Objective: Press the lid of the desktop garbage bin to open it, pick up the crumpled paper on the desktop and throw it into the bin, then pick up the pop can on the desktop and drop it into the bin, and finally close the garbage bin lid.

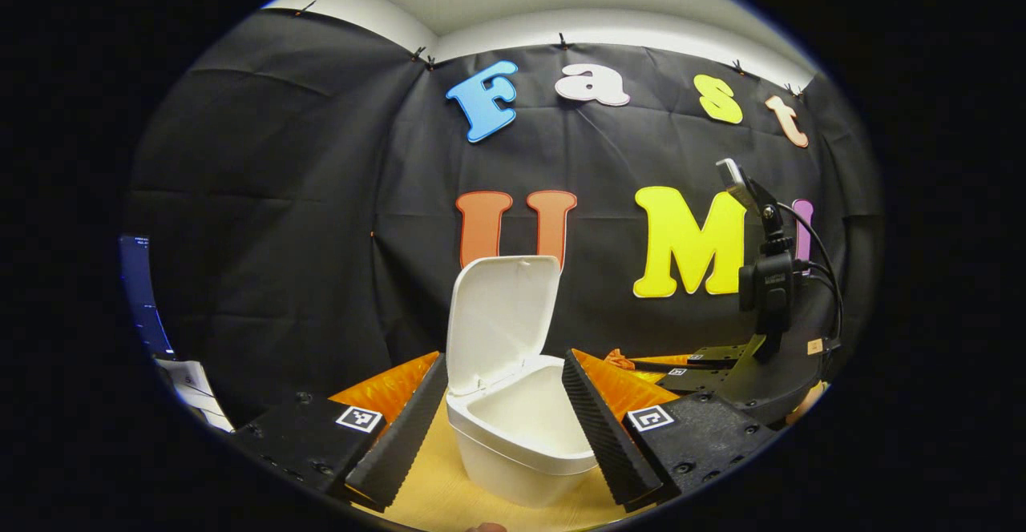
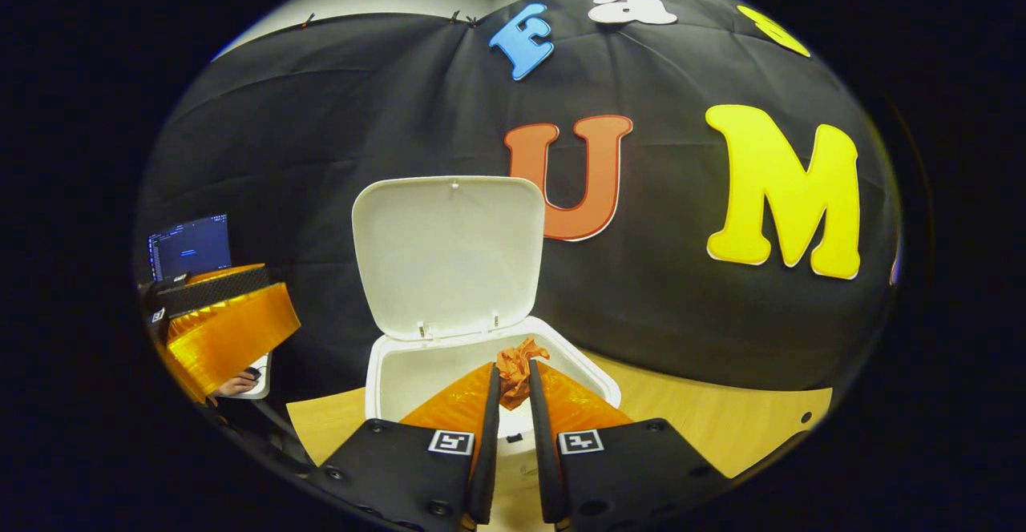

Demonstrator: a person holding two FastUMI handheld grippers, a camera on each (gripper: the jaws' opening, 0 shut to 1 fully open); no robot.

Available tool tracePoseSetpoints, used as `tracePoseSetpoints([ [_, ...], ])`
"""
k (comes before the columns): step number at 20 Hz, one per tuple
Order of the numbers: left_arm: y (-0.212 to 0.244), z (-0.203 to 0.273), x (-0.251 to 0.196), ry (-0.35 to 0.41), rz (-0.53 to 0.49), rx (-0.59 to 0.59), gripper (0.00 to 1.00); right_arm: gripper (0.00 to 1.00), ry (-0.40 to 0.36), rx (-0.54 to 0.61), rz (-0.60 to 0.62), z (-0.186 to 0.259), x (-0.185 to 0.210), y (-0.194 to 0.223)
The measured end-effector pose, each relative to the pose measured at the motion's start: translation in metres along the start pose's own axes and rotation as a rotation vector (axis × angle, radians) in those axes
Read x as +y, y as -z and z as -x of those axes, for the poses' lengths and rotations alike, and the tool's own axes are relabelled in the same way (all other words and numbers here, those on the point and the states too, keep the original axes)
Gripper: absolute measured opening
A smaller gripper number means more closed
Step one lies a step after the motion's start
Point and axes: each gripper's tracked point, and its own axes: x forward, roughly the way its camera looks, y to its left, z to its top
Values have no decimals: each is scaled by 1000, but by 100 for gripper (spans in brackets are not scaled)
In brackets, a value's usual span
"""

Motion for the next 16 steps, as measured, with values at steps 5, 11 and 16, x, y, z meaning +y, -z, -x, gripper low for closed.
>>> tracePoseSetpoints([
  [5,7,-1,9,-19,3,9,95,48,-16,9,7,-8,9,4],
  [11,14,-2,9,-20,14,16,100,93,14,1,17,2,2,4],
  [16,18,-7,-11,21,19,25,100,92,105,-23,26,28,-22,1],
])
